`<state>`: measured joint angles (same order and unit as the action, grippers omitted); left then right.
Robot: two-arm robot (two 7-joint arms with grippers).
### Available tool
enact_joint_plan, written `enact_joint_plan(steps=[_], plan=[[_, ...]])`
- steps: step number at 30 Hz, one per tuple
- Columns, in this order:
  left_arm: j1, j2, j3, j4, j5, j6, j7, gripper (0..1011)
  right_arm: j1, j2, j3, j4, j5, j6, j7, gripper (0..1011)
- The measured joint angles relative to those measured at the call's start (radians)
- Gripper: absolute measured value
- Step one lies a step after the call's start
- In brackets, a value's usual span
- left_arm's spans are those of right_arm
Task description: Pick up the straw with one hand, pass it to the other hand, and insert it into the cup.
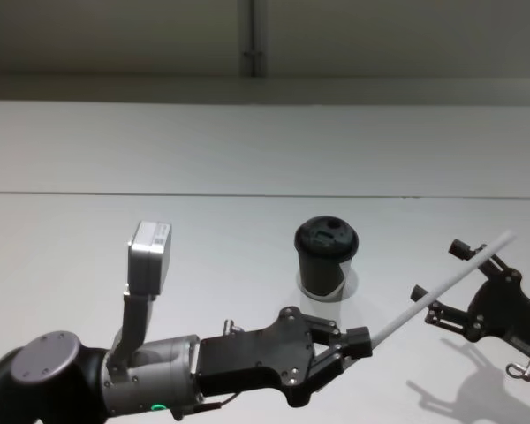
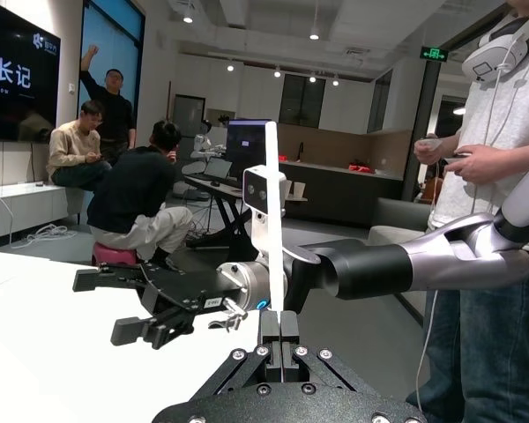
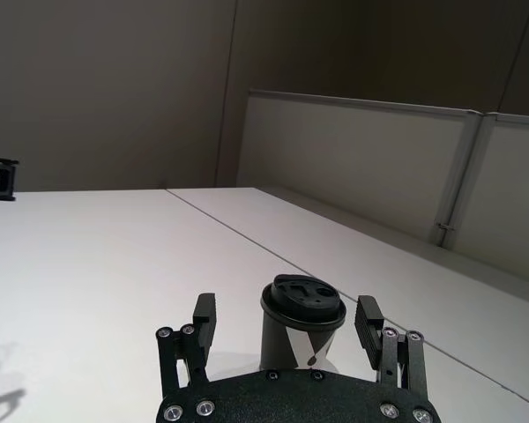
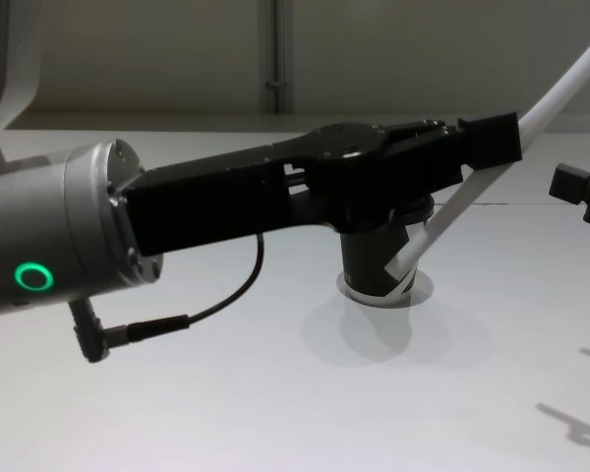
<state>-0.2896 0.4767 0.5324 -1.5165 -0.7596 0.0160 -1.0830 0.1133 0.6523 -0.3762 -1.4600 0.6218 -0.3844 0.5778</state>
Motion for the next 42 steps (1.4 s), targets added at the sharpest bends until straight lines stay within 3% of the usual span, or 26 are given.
enact_joint_plan(steps=[7, 21, 42], plan=[[0.0, 0.0, 0.0, 0.0, 0.0, 0.0, 0.0, 0, 0.016, -0.012, -0.003, 0.01, 0.111, -0.002, 0.179, 1001], [0.0, 0.0, 0.0, 0.0, 0.0, 0.0, 0.0, 0, 0.042, -0.035, 0.001, 0.035, 0.248, 0.065, 0.399, 1001], [0.0, 0.0, 0.0, 0.0, 0.0, 0.0, 0.0, 0, 0.013, -0.004, 0.002, 0.0, 0.372, 0.096, 0.578, 1001]])
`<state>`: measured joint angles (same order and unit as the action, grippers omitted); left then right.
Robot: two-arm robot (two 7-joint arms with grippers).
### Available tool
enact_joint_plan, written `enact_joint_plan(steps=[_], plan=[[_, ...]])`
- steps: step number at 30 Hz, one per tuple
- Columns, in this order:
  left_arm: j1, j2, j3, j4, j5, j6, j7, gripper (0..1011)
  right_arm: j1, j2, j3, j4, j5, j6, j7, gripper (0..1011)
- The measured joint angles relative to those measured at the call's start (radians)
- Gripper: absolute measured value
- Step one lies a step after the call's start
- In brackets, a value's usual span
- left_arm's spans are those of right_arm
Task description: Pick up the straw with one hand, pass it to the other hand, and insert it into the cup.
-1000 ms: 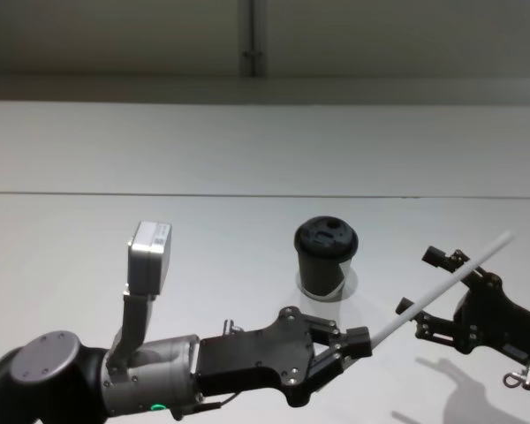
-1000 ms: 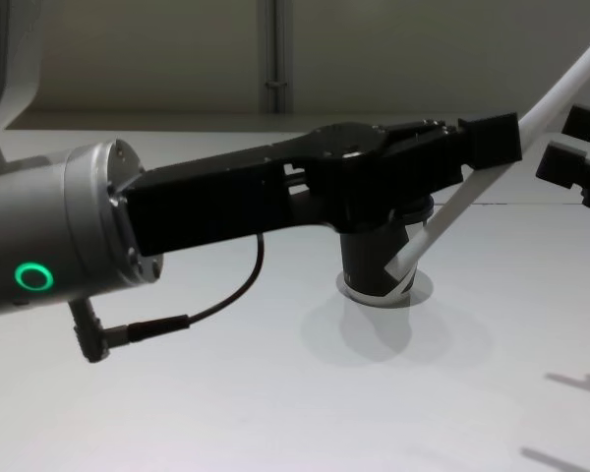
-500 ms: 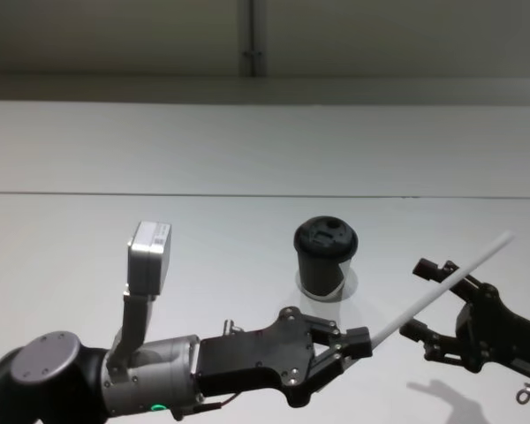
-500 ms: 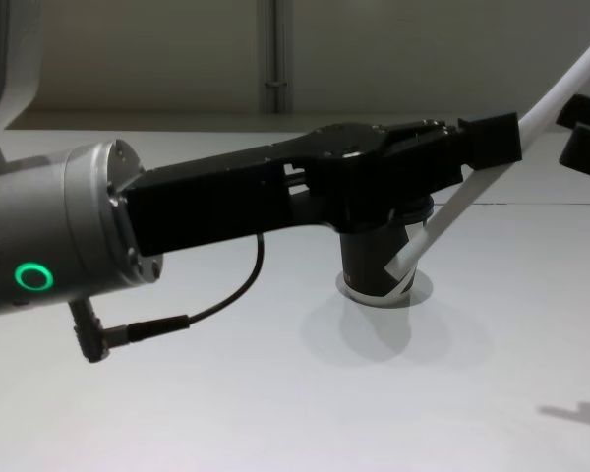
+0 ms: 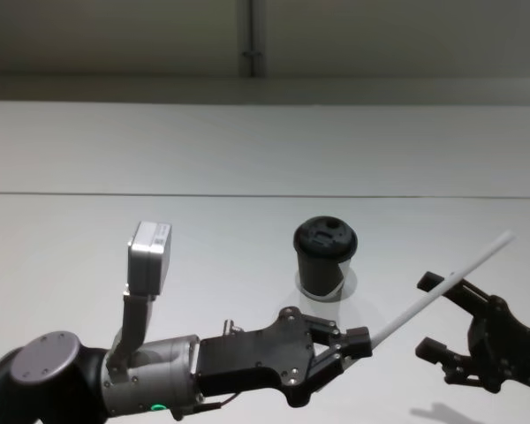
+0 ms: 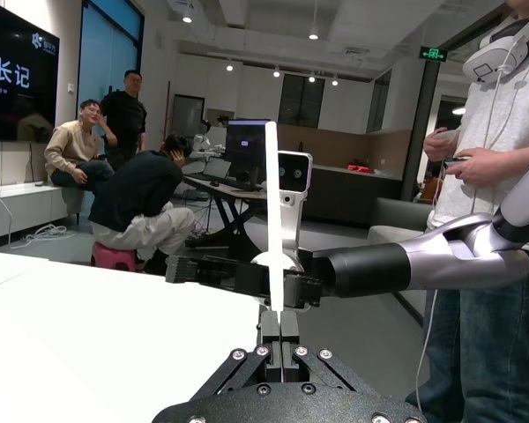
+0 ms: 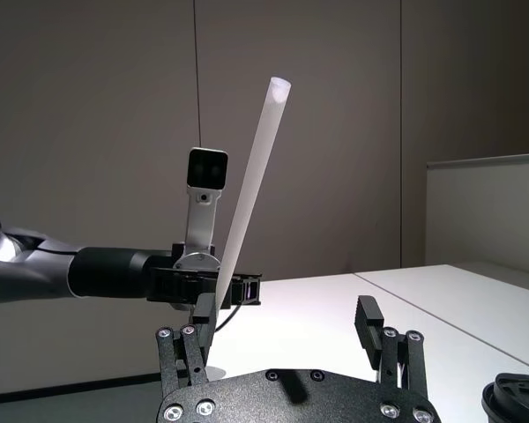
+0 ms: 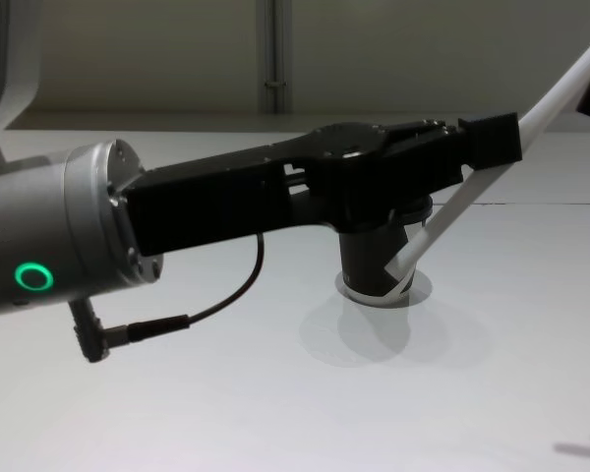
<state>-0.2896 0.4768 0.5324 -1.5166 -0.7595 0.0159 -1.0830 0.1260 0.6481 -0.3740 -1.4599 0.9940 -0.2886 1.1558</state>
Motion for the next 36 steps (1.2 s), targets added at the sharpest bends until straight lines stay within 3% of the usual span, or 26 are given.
enact_joint_plan(steps=[17, 36], plan=[[0.0, 0.0, 0.0, 0.0, 0.0, 0.0, 0.0, 0, 0.035, -0.038, -0.018, 0.022, 0.103, 0.031, 0.106, 1001], [0.0, 0.0, 0.0, 0.0, 0.0, 0.0, 0.0, 0, 0.074, -0.085, -0.036, 0.052, 0.169, 0.058, 0.146, 1001]])
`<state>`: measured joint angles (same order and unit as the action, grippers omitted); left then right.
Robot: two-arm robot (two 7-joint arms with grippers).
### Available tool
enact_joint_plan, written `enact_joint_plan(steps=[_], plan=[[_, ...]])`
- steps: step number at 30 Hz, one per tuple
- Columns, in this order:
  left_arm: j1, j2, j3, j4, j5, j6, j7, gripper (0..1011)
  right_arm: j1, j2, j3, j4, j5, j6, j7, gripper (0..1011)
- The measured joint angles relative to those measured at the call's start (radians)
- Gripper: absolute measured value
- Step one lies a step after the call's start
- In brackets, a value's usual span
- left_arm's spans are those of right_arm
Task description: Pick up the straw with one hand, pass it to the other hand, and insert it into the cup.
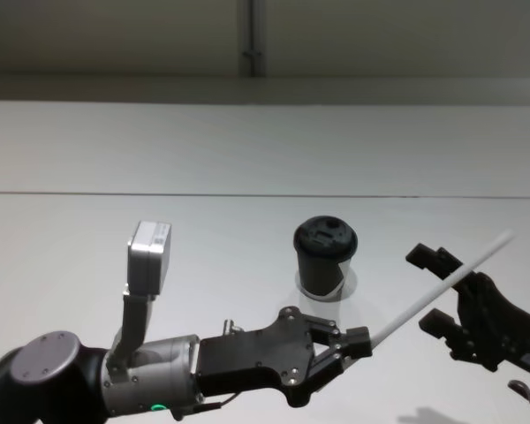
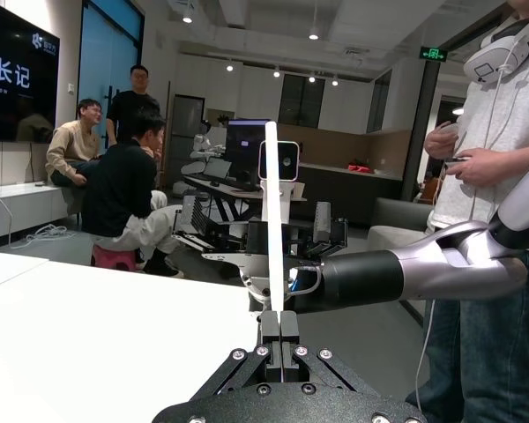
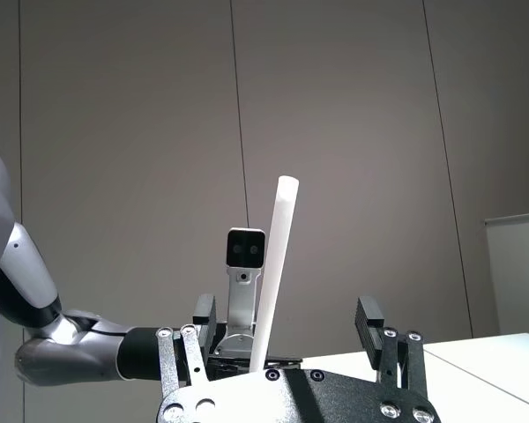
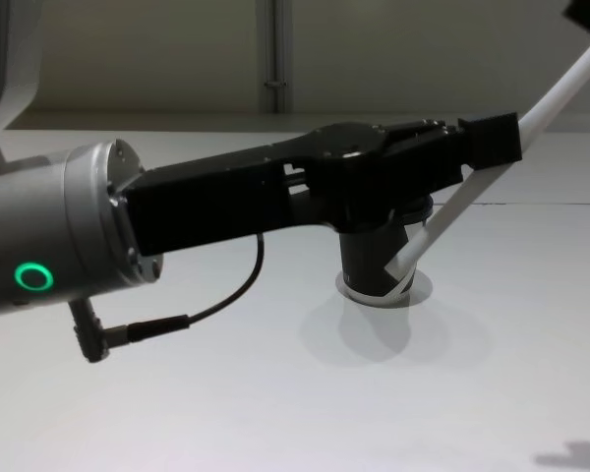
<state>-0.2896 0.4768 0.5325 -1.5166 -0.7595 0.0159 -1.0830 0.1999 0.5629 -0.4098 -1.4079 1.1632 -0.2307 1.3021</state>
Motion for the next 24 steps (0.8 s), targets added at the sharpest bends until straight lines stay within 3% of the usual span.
enact_joint_plan(steps=[24], plan=[[0.0, 0.0, 0.0, 0.0, 0.0, 0.0, 0.0, 0, 0.038, -0.004, -0.047, 0.015, -0.009, 0.016, 0.029, 1001]])
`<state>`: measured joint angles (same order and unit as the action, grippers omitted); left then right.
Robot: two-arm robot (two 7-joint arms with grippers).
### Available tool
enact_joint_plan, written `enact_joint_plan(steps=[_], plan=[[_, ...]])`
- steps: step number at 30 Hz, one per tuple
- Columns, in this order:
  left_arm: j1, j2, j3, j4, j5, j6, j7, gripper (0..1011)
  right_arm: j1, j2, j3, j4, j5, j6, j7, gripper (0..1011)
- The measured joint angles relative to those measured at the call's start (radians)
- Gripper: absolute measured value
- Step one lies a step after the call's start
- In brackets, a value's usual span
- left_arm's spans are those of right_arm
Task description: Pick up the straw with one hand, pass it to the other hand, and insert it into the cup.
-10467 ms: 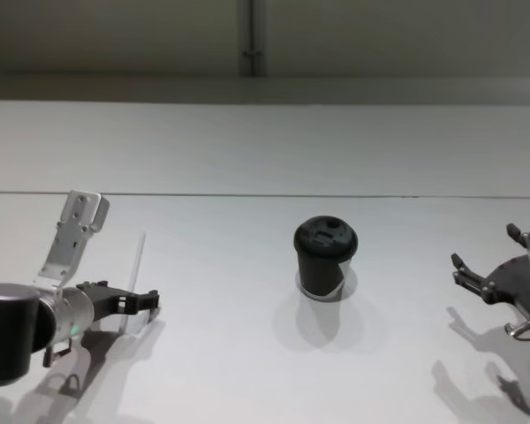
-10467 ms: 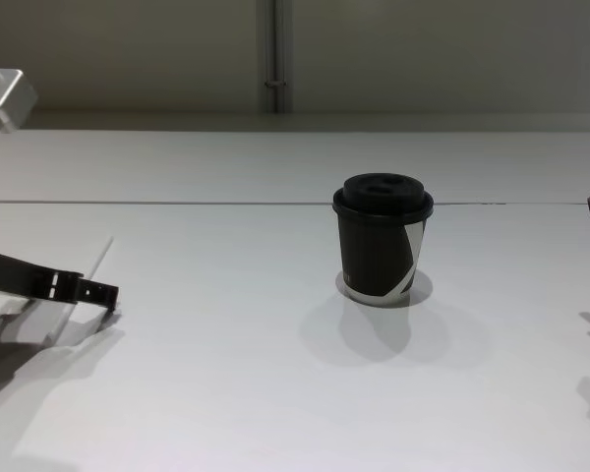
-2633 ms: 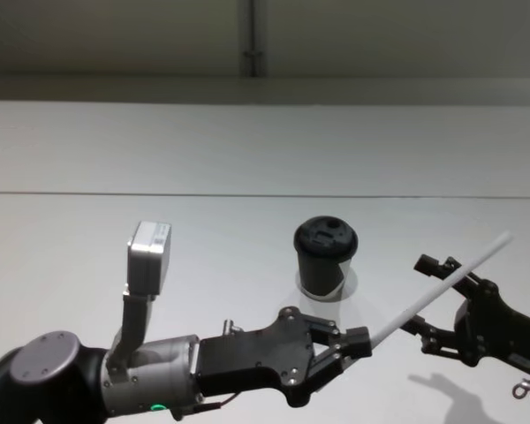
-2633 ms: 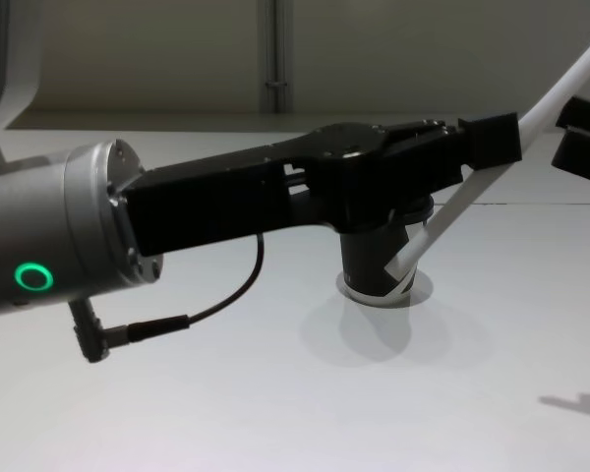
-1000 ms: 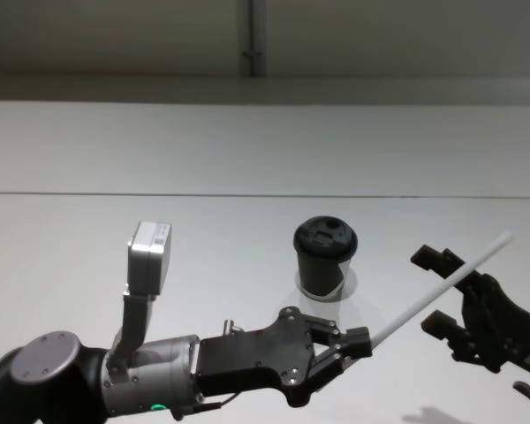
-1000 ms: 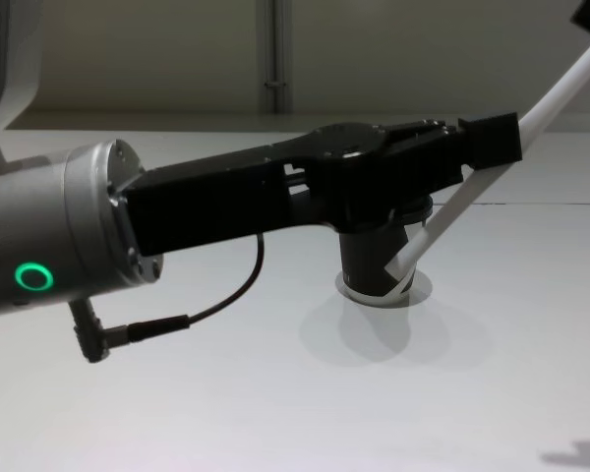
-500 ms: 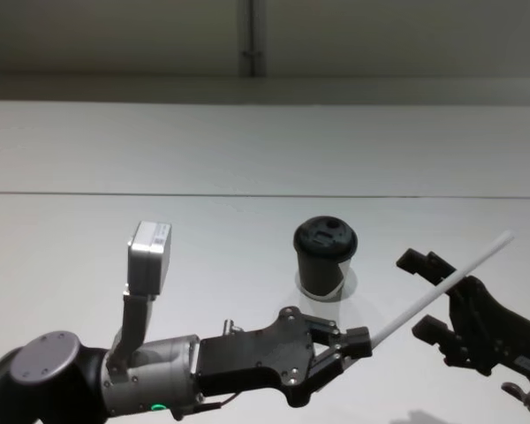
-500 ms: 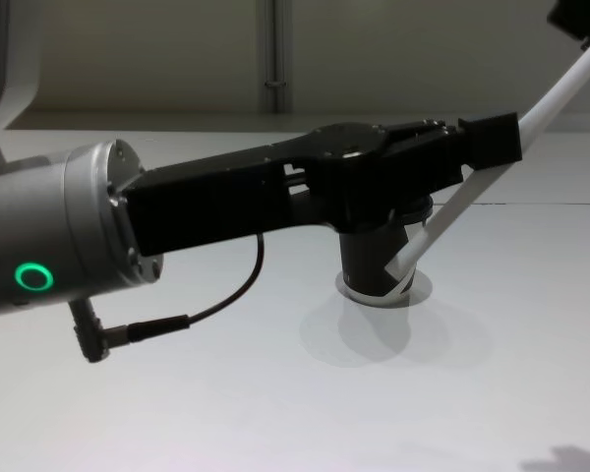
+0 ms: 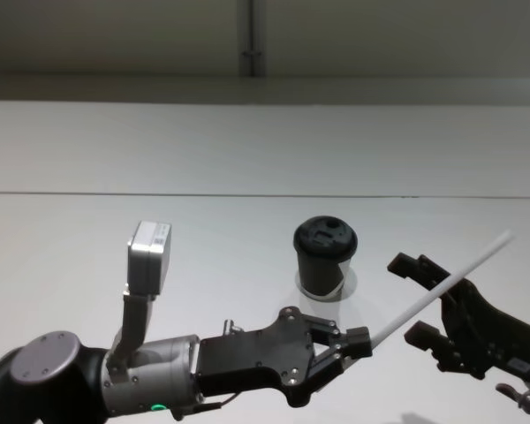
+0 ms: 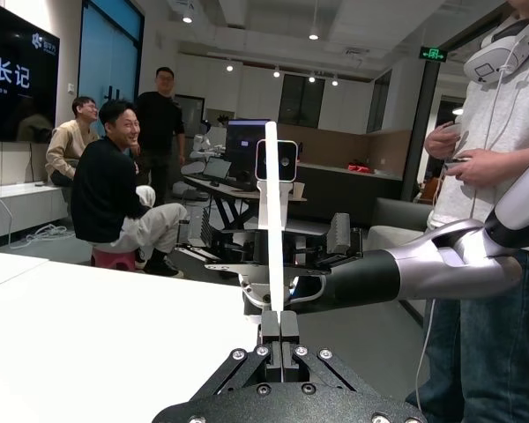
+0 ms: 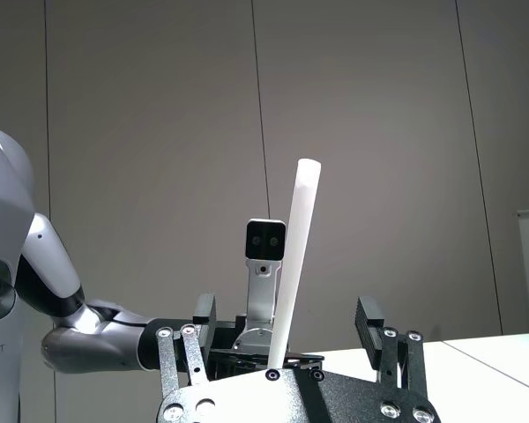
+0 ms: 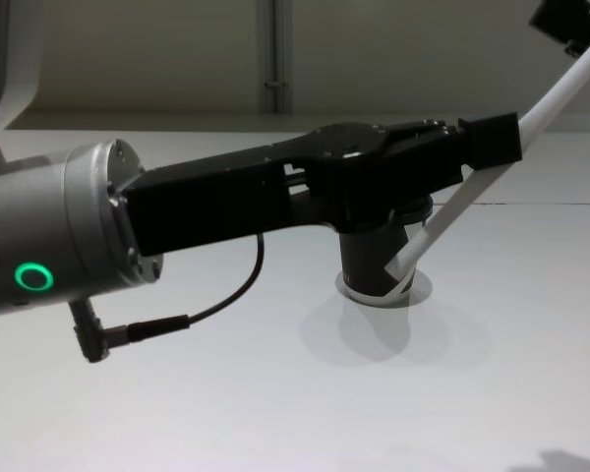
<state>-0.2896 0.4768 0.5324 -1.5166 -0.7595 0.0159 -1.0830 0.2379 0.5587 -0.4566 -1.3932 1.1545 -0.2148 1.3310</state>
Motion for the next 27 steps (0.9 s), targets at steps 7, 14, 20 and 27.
enact_joint_plan(steps=[7, 14, 20, 27], plan=[[0.0, 0.0, 0.0, 0.0, 0.0, 0.0, 0.0, 0, 0.0, 0.0, 0.0, -0.001, 0.0, 0.0, -0.001, 970], [0.0, 0.0, 0.0, 0.0, 0.0, 0.0, 0.0, 0, 0.0, 0.0, 0.001, -0.001, 0.0, 0.0, -0.001, 808], [0.0, 0.0, 0.0, 0.0, 0.0, 0.0, 0.0, 0, -0.001, 0.0, 0.001, -0.001, 0.001, -0.001, -0.001, 617], [0.0, 0.0, 0.0, 0.0, 0.0, 0.0, 0.0, 0, -0.001, 0.0, 0.002, -0.001, 0.002, 0.0, -0.001, 387]])
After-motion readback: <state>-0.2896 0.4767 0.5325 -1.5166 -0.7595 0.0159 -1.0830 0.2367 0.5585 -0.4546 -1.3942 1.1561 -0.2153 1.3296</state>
